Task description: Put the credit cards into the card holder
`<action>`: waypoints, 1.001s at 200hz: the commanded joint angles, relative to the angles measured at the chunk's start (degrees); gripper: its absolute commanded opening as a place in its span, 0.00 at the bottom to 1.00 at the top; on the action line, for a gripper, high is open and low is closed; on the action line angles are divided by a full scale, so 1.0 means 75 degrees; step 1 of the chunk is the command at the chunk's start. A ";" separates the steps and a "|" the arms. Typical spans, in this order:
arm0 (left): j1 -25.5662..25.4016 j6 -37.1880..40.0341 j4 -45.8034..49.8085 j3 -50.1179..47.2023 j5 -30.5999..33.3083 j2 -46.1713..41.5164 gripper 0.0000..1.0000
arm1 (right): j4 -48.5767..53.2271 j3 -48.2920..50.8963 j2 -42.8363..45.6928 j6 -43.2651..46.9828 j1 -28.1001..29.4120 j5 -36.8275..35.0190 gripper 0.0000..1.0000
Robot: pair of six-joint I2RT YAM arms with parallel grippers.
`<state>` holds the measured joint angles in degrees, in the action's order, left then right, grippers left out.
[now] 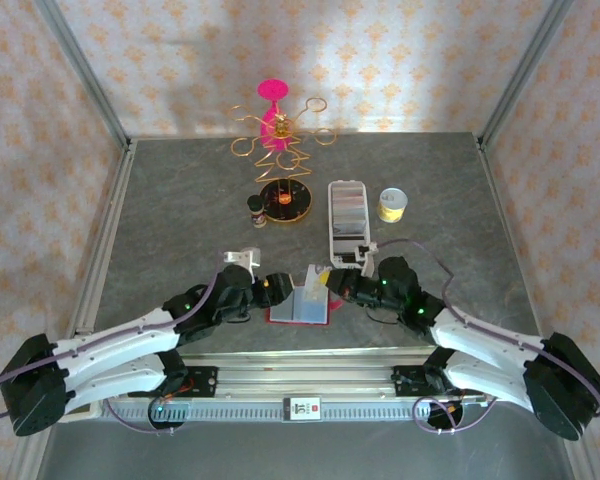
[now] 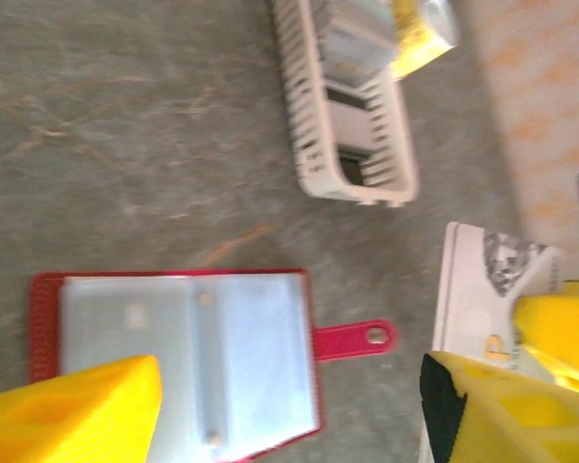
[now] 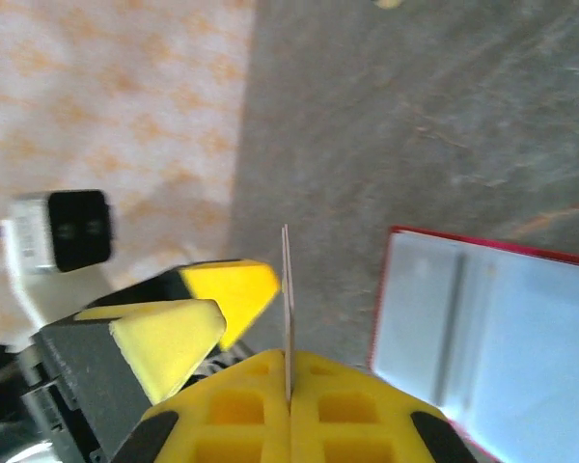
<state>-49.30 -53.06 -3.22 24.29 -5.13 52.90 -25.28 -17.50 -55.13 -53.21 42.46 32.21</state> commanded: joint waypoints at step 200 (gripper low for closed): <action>0.0104 -0.2969 -0.5419 -0.0871 -0.2355 0.0237 0.35 | -0.0871 -0.1190 -0.0602 -0.0305 0.0327 0.0478 0.08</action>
<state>-48.69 -75.16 -41.36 18.02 -21.67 54.78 -35.40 -23.64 -59.48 -59.11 44.42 37.01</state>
